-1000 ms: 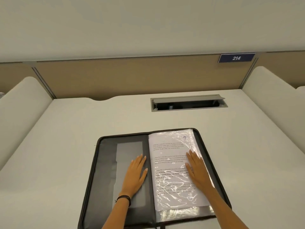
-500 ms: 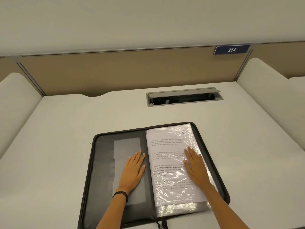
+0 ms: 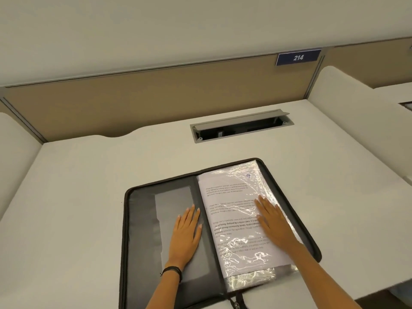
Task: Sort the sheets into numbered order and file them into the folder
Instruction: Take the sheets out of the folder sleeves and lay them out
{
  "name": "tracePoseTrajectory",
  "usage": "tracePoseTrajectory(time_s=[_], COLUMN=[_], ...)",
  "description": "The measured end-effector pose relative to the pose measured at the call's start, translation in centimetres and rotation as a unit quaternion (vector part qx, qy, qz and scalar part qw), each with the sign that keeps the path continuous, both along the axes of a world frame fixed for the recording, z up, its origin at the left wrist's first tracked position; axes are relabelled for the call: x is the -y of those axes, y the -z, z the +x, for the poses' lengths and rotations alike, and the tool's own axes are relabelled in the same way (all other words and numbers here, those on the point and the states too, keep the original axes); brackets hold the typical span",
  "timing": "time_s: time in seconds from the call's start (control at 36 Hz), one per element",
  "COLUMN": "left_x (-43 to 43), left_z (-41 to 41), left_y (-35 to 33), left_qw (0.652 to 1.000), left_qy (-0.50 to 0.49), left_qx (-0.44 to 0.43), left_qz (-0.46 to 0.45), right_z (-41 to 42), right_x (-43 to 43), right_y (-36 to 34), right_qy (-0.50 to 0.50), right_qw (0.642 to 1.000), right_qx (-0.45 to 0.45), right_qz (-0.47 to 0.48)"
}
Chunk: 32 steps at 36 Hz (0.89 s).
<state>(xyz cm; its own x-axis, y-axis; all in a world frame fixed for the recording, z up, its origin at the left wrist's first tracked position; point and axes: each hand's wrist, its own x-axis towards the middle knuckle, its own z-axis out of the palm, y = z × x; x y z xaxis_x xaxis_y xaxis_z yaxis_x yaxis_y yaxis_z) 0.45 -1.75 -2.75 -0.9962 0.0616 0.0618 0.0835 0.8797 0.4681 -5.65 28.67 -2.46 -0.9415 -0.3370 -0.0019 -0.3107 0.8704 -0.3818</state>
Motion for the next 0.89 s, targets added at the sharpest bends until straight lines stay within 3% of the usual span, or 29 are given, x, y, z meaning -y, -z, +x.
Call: tracePoseTrajectory(time_s=[0.19,0.25,0.36,0.5,0.67,0.89], left_x=[-0.6,-1.3,-4.0,-6.7,-7.8,-8.1], left_z=[-0.3,-0.4,-1.3,-4.3,-8.0,-13.0], left_y=[-0.1,-0.7,-2.4,-2.2,-3.5,-3.9], left_qw=[0.999,0.996,0.979,0.985,0.987,0.996], left_qy=[-0.024,-0.029,0.055,0.109,0.056,0.036], left_qx=[-0.001,-0.004,0.006,-0.013,-0.028,0.015], left_qz=[0.024,0.089,0.198,0.134,0.150,0.075], right_z=[0.0,-0.1,-0.6,-1.0,-1.2,-1.9], right_x=[0.0,-0.1,-0.5,-0.9,-0.9,-0.8], right_y=[0.2,0.2,0.1,0.5,0.4,-0.6], right_qy=[0.003,0.001,-0.003,-0.005,-0.010,0.009], right_qw=[1.000,1.000,1.000,1.000,0.999,0.994], right_qx=[-0.014,-0.019,-0.022,-0.025,-0.026,-0.062], right_qz=[0.005,-0.001,-0.011,-0.012,-0.026,-0.090])
